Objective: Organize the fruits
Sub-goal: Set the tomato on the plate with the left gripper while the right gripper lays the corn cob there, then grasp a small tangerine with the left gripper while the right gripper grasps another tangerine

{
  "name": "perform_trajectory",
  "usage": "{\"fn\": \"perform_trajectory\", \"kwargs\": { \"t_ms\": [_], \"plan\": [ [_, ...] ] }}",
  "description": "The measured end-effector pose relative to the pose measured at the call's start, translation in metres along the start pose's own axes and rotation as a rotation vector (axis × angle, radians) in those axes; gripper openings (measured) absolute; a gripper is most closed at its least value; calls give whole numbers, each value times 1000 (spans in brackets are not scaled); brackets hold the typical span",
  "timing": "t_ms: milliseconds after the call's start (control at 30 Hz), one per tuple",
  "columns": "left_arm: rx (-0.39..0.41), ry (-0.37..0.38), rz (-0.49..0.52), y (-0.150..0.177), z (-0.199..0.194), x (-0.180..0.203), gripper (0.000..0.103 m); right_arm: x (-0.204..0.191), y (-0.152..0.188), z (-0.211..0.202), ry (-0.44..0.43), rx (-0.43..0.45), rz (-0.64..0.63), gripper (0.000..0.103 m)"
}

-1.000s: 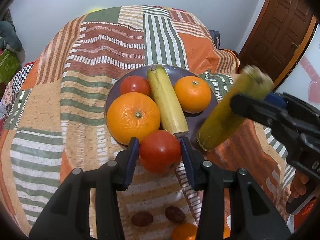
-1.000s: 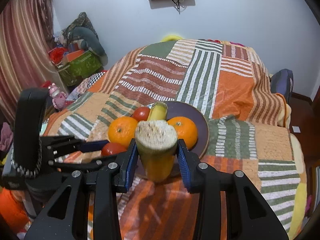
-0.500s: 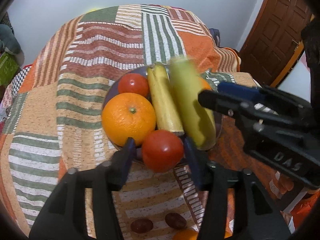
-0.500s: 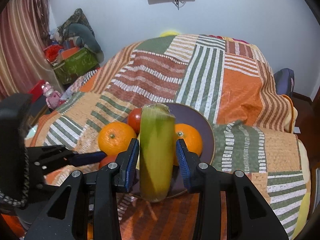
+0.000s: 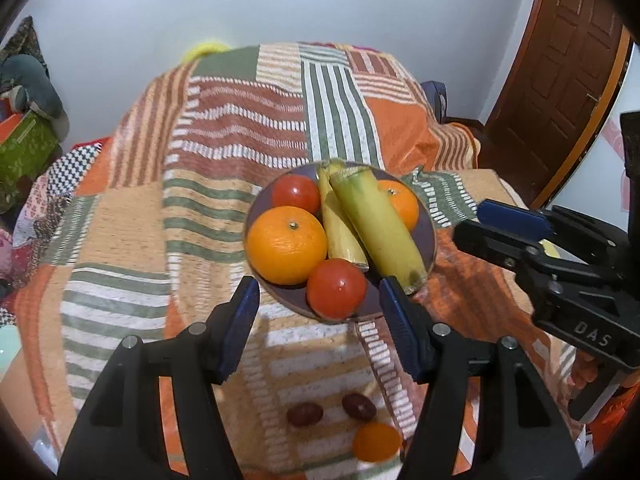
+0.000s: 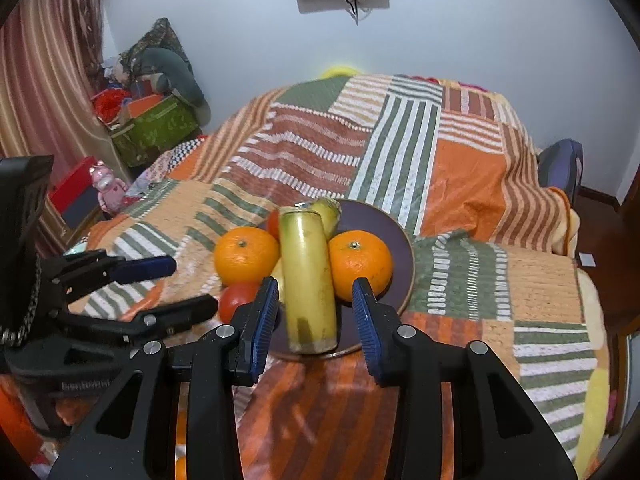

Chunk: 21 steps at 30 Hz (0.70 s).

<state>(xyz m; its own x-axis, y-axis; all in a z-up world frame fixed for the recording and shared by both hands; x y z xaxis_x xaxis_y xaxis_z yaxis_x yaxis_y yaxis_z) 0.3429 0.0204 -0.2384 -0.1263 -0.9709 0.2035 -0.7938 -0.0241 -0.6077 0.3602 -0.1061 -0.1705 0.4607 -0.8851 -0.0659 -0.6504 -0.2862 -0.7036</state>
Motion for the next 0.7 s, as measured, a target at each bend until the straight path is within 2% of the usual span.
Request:
{"fn": "perform_trajectory", "kwargs": {
  "t_ms": [300,400,700],
  "plan": [
    [51,-38,32,20,-62,6,63,-18,14,-57,-6,51,-22,36],
    [53,-41,32,31,-75,7,66,-26,26,-68,-10,53,-23,45],
    [5,-41,26,75,-88,7,67,-48,66,-69,-28,1,-37,47]
  ]
}}
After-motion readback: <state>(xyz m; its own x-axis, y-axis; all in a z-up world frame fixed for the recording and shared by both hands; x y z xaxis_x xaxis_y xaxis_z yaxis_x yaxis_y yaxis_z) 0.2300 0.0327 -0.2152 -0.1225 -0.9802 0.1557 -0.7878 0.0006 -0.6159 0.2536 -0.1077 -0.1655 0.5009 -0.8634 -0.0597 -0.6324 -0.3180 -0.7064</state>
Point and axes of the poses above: each gripper's, at about its wrist camera, not at the fingertips, and z roughly the way its jaws point, x to its right, y to its underside, the point moved 8 cm from there along z, roughly the way its jaws point, and after that the axes turned 7 degrees about y, right-handed, at the moved point
